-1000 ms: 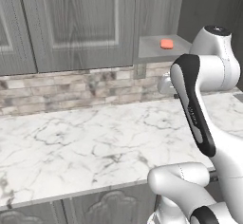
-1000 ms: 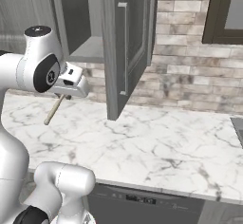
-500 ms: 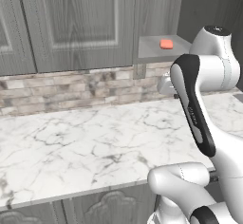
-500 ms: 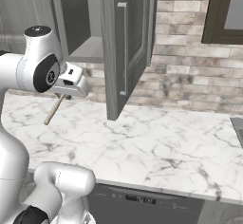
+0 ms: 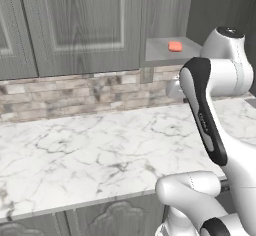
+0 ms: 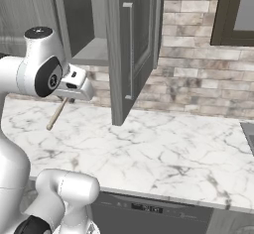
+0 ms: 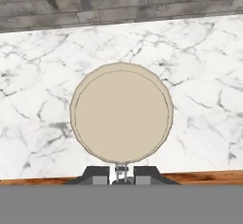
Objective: Pick up the dish brush and bar soap from the sink, and place them back in the cabinet, and close the cabinet door.
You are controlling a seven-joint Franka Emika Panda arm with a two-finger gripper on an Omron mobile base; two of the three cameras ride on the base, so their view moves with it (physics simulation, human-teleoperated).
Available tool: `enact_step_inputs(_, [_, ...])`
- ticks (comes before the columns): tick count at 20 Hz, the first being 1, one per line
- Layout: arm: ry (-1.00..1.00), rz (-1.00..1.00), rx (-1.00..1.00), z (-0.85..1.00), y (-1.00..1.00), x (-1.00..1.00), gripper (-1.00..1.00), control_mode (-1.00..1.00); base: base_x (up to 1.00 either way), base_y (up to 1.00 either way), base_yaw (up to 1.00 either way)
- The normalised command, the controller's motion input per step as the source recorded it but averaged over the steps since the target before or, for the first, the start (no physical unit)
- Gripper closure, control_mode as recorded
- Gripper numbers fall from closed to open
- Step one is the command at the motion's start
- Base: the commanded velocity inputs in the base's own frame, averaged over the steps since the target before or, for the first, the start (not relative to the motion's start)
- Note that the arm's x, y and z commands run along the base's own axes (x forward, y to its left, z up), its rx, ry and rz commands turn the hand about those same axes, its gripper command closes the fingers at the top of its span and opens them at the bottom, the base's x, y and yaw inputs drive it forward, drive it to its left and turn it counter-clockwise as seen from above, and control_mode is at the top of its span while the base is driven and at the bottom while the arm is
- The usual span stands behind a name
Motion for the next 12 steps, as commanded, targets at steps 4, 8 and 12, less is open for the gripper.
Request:
enact_step_inputs(4, [-0.13, -0.04, 0.00, 0.08, -0.16, 0.00, 1.00, -1.00, 0.00, 0.00, 0.00])
enact_step_inputs(8, [-0.09, -0.03, 0.00, 0.23, -0.20, 0.05, 1.00, -1.00, 0.00, 0.00, 0.00])
enact_step_inputs(12, [-0.02, -0.04, 0.00, 0.31, -0.22, 0.09, 1.00, -1.00, 0.00, 0.00, 0.00])
